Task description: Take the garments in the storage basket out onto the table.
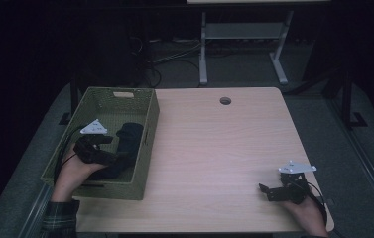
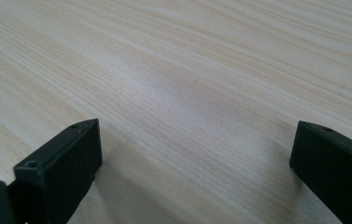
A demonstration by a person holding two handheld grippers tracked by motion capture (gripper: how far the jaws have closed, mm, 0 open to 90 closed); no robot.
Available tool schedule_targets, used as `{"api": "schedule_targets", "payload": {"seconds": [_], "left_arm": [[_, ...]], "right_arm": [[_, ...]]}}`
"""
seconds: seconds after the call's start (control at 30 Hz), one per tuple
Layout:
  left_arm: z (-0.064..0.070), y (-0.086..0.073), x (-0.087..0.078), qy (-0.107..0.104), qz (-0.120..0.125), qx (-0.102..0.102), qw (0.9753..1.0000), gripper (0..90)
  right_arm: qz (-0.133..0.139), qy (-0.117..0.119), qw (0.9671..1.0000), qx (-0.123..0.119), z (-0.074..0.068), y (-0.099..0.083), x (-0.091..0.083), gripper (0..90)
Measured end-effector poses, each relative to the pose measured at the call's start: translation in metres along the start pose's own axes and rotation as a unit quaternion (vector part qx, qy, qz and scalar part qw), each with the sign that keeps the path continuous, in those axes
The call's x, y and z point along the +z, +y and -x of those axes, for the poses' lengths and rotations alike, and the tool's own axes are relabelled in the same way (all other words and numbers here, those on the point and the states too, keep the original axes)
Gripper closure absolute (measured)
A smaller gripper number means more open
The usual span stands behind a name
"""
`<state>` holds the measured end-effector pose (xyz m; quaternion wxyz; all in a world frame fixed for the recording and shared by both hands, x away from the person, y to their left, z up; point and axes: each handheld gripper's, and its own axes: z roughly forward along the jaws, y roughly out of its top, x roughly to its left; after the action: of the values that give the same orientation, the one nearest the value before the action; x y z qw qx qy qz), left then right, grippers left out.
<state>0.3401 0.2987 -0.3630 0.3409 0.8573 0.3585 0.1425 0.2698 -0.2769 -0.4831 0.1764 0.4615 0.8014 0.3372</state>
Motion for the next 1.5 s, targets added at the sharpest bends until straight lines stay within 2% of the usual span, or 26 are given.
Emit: {"api": "schedule_targets", "payload": {"seconds": [0.13, 0.3, 0.5, 0.67, 0.83, 1.13, 1.23, 1.3, 1.4, 1.43, 1.5], "left_arm": [[0.000, 0.001, 0.007, 0.006, -0.011, 0.007, 0.9999, 14.1], [0.000, 0.001, 0.014, 0.003, -0.025, 0.013, 0.9996, 14.1], [0.000, 0.001, 0.020, -0.002, -0.037, 0.010, 0.9993, 14.1], [0.000, -0.001, 0.025, -0.014, -0.040, 0.008, 0.9991, 14.1], [0.001, -0.003, 0.029, -0.035, -0.043, 0.010, 0.9984, 14.0], [0.001, -0.004, 0.033, -0.045, -0.048, 0.011, 0.9978, 14.6], [0.003, -0.005, 0.034, -0.056, -0.053, 0.020, 0.9968, 24.9], [0.003, -0.005, 0.034, -0.055, -0.056, 0.024, 0.9966, 26.9], [0.002, -0.005, 0.034, -0.047, -0.059, 0.028, 0.9968, 38.1], [0.002, -0.005, 0.034, -0.045, -0.061, 0.032, 0.9966, 45.2], [0.002, -0.005, 0.034, -0.046, -0.065, 0.033, 0.9963, 53.1]], "right_arm": [[0.000, 0.000, 1.0000, 0.000, 0.000, 0.000, 0.000, 1.9], [0.000, 0.000, 1.0000, 0.000, 0.000, 0.000, 0.000, 1.9], [0.000, 0.000, 1.0000, 0.000, 0.000, 0.000, 0.000, 1.9], [0.000, 0.000, 1.0000, 0.000, 0.000, 0.000, 0.000, 1.9], [0.000, 0.000, 1.0000, 0.000, 0.000, 0.000, 0.000, 1.9], [0.000, 0.000, 1.0000, 0.000, 0.000, 0.000, 0.000, 1.9], [0.000, 0.000, 1.0000, 0.000, 0.000, 0.000, 0.000, 1.9], [0.000, 0.000, 1.0000, 0.000, 0.000, 0.000, 0.000, 1.9], [0.000, 0.000, 1.0000, 0.000, 0.000, 0.000, 0.000, 1.9], [0.000, 0.000, 1.0000, 0.000, 0.000, 0.000, 0.000, 1.9], [0.000, 0.000, 1.0000, 0.000, 0.000, 0.000, 0.000, 1.9]]}}
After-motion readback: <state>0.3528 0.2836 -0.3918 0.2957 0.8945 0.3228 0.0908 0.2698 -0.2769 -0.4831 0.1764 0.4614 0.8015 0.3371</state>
